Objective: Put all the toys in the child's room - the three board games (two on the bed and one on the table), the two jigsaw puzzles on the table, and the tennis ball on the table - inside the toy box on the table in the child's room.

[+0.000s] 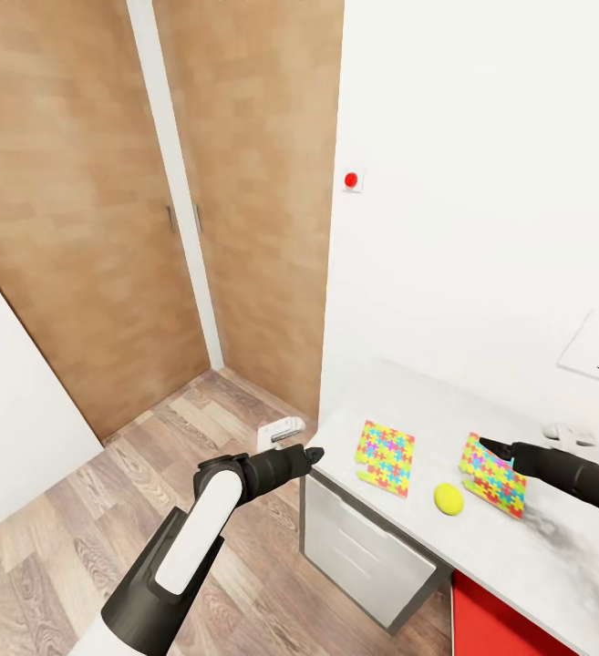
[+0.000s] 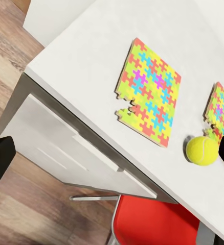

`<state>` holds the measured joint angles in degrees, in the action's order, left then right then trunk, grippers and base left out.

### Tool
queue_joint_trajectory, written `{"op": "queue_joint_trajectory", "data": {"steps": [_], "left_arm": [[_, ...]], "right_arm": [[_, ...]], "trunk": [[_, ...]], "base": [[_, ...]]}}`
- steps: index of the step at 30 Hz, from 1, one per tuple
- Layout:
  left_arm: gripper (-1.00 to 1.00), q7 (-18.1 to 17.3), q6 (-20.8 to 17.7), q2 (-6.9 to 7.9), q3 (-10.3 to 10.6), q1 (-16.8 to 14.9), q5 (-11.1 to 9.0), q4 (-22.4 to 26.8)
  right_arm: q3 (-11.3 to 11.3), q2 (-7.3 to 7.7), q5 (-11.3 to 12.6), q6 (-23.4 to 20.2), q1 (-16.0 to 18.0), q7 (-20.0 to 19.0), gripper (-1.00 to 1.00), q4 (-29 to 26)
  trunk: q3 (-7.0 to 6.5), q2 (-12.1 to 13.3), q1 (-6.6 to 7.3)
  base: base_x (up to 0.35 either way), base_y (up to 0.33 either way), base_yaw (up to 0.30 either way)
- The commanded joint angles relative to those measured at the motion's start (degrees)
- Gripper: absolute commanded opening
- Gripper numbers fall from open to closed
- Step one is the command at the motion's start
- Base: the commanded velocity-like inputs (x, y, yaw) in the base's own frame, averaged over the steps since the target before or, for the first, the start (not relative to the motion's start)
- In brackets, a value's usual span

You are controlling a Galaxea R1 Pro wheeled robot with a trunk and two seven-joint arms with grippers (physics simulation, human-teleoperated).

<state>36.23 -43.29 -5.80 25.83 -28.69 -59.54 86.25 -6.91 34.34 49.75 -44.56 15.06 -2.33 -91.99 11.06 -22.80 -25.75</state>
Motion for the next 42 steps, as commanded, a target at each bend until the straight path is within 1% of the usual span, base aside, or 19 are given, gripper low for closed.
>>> {"op": "queue_joint_trajectory", "data": {"steps": [1, 12, 29, 38, 42], "left_arm": [[1.00, 0.60, -0.04, -0.01, 0.02, -0.06, -0.58, 0.05], [1.00, 0.60, -0.04, 0.00, 0.01, -0.08, -0.58, -0.42], [1.00, 0.60, 0.72, 0.08, -0.10, -0.07, -0.55, -0.66], [1.00, 0.60, 1.10, 0.17, -0.29, -0.05, -0.52, -2.15], [1.00, 0.63, 1.77, 0.29, -0.38, 0.22, -0.48, -3.86]], "right_arm": [[-0.03, -0.03, -0.16, -0.41, 0.06, -0.24, 1.00, -0.10], [0.05, -0.72, -0.18, -0.88, 0.11, -0.16, 1.00, -0.34], [0.15, -1.01, -0.18, -0.89, 0.09, -0.13, 1.00, -0.38], [0.19, -2.16, -0.20, -0.63, 0.07, -0.16, 1.00, -0.22], [0.29, -2.60, -0.38, -0.27, 0.06, -0.28, 1.00, 0.10]], "trunk": [[0.09, -0.12, -0.04], [-0.66, -0.12, -0.04], [-2.21, -0.12, -0.04], [-2.91, -0.12, -0.04], [-3.03, -0.12, -0.04]], "base": [[0.000, 0.000, 0.000], [0.000, 0.000, -0.037], [0.000, 0.000, -0.071], [0.000, 0.000, -0.032], [0.000, 0.000, -0.010]]}}
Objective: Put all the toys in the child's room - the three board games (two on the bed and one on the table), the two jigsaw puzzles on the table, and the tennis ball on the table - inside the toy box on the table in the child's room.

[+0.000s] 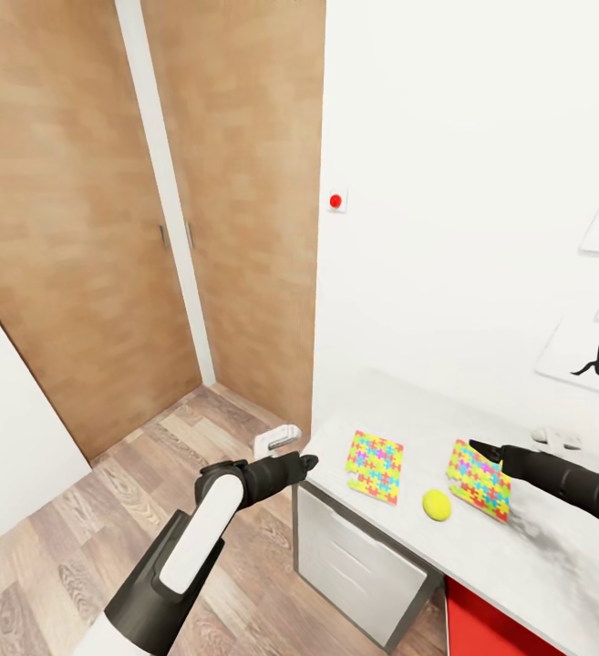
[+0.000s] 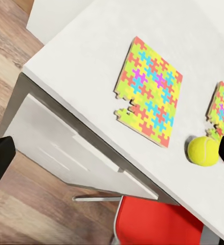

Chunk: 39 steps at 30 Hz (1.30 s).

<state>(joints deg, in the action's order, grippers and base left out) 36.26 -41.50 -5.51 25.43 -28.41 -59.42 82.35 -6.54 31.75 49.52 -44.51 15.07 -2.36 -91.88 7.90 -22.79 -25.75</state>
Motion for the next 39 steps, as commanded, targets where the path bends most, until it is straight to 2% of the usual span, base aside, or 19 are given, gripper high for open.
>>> {"op": "queue_joint_trajectory", "data": {"steps": [1, 5, 8, 12, 19, 39], "left_arm": [[1.00, 0.60, -0.01, 0.00, 0.02, -0.06, -0.59, 0.04], [1.00, 0.60, 0.99, 0.59, -0.16, 1.21, -0.56, -2.05], [1.00, -0.11, 0.71, 1.53, -0.15, 2.19, -1.47, -1.08], [1.00, -0.11, 0.71, 1.53, -0.15, 2.51, -1.47, 0.20], [1.00, -0.11, 0.71, 1.53, -0.15, 2.51, -1.47, 2.34], [1.00, -0.11, 0.71, 1.53, -0.15, 2.51, -1.47, 2.34]], "right_arm": [[-0.07, 0.00, -0.15, -0.31, 0.06, -0.25, 1.00, -0.02], [0.78, -0.69, -1.22, -0.10, 0.10, -0.34, 1.00, 0.38], [-0.20, 0.06, -1.26, -0.29, 1.08, -0.99, 1.00, -0.60], [-0.30, 0.06, -1.26, -0.29, 2.23, -0.99, 1.00, -1.89], [-0.30, 0.06, -1.26, -0.29, 2.23, -0.99, 1.00, -2.65], [-0.30, 0.06, -1.26, -0.29, 2.23, -0.99, 1.00, -2.65]], "trunk": [[0.10, -0.13, -0.04], [0.04, -0.13, -0.04], [0.04, -0.13, -0.04], [0.04, -0.13, -0.04], [0.04, -0.13, -0.04], [0.04, -0.13, -0.04]], "base": [[0.000, 0.000, -0.008], [0.000, 0.000, -0.005], [0.000, 0.000, 0.000], [0.000, 0.000, 0.000], [0.000, 0.000, 0.000], [0.000, 0.000, 0.000]]}}
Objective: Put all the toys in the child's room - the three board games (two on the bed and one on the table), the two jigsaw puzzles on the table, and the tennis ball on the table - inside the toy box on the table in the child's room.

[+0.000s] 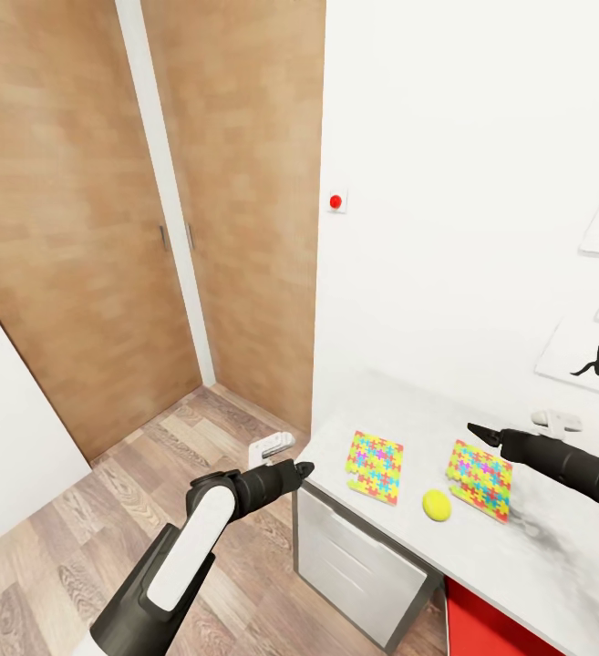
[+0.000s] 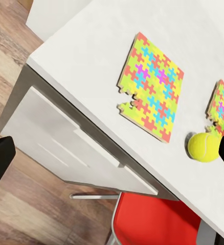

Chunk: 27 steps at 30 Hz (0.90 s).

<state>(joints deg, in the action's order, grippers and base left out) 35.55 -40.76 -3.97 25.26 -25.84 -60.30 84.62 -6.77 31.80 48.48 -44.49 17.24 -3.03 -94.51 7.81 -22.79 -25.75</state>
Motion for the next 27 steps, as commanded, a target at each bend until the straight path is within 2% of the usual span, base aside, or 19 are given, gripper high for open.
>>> {"op": "queue_joint_trajectory", "data": {"steps": [1, 18, 20, 27], "left_arm": [[1.00, 0.60, -0.03, -0.01, 0.02, -0.06, -0.59, 0.07], [1.00, 0.61, -0.05, -0.10, 0.05, -0.11, -0.63, 0.01], [1.00, 0.63, -0.15, -0.01, 0.01, 0.55, -0.35, -0.03], [1.00, 0.65, -0.28, 0.10, -0.07, 2.80, -0.22, -0.11]], "right_arm": [[-0.08, 0.00, -0.22, -0.32, 0.06, -0.32, 1.00, -0.02], [0.07, 0.01, -0.25, -0.18, 0.06, -0.32, 1.00, -0.03], [0.52, -0.49, -0.34, -0.05, -0.54, -0.28, 1.00, 0.62], [0.95, -0.85, -0.46, 0.05, -1.18, -0.26, 1.00, 1.43]], "trunk": [[0.13, -0.13, -0.04], [0.13, -0.13, -0.04], [0.13, -0.13, -0.04], [0.13, -0.13, -0.04]], "base": [[0.000, 0.000, 0.000], [0.000, 0.000, 0.000], [0.000, 0.000, 0.000], [-0.010, 0.018, 0.000]]}}
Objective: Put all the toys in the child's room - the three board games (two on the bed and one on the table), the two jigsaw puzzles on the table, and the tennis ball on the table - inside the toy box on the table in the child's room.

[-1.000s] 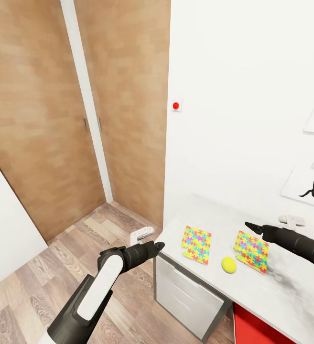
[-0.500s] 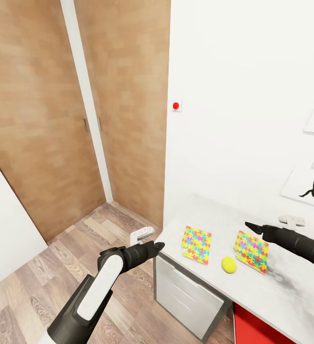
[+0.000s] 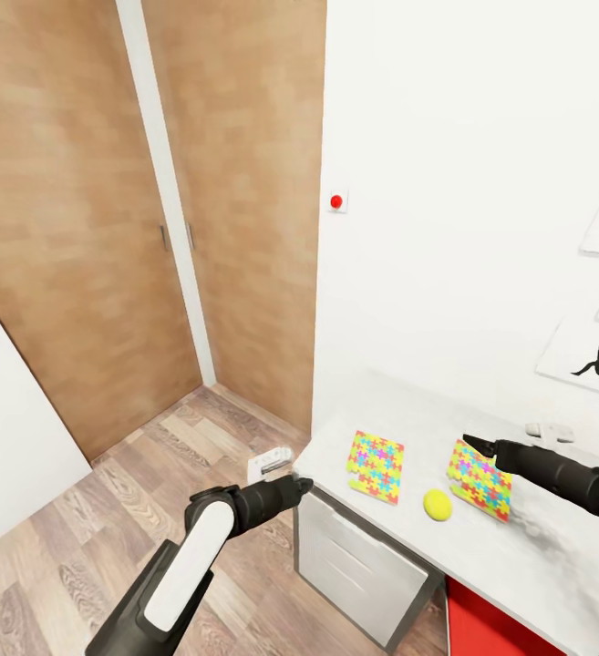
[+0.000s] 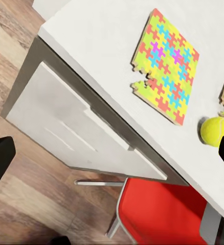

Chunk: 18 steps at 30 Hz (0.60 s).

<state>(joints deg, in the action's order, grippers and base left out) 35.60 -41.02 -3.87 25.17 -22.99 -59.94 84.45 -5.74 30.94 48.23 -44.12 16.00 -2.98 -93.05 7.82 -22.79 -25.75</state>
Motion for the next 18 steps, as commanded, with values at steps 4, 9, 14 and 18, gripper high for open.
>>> {"op": "queue_joint_trajectory", "data": {"steps": [4, 9, 14, 18], "left_arm": [[1.00, 0.59, -0.07, 0.04, 0.00, 1.17, -0.56, -0.02], [1.00, 0.56, -0.09, 0.07, -0.02, 1.48, -0.55, -0.10], [1.00, 0.54, -0.10, 0.08, -0.04, 1.64, -0.54, -0.22], [1.00, 0.53, -0.11, 0.09, -0.08, 1.72, -0.54, -0.32]], "right_arm": [[0.06, -0.25, -0.27, -0.30, -0.21, -0.28, 1.00, 0.23], [0.16, -0.40, -0.30, -0.33, -0.35, -0.23, 1.00, 0.36], [0.22, -0.51, -0.29, -0.34, -0.40, -0.21, 1.00, 0.43], [0.24, -0.56, -0.27, -0.58, -0.42, -0.20, 1.00, 0.50]], "trunk": [[0.13, -0.13, -0.03], [0.13, -0.13, -0.03], [0.13, -0.13, -0.03], [0.13, -0.13, -0.03]], "base": [[-0.050, 0.137, 0.000], [-0.069, 0.210, -0.001], [-0.080, 0.255, -0.043], [-0.087, 0.280, -0.155]]}}
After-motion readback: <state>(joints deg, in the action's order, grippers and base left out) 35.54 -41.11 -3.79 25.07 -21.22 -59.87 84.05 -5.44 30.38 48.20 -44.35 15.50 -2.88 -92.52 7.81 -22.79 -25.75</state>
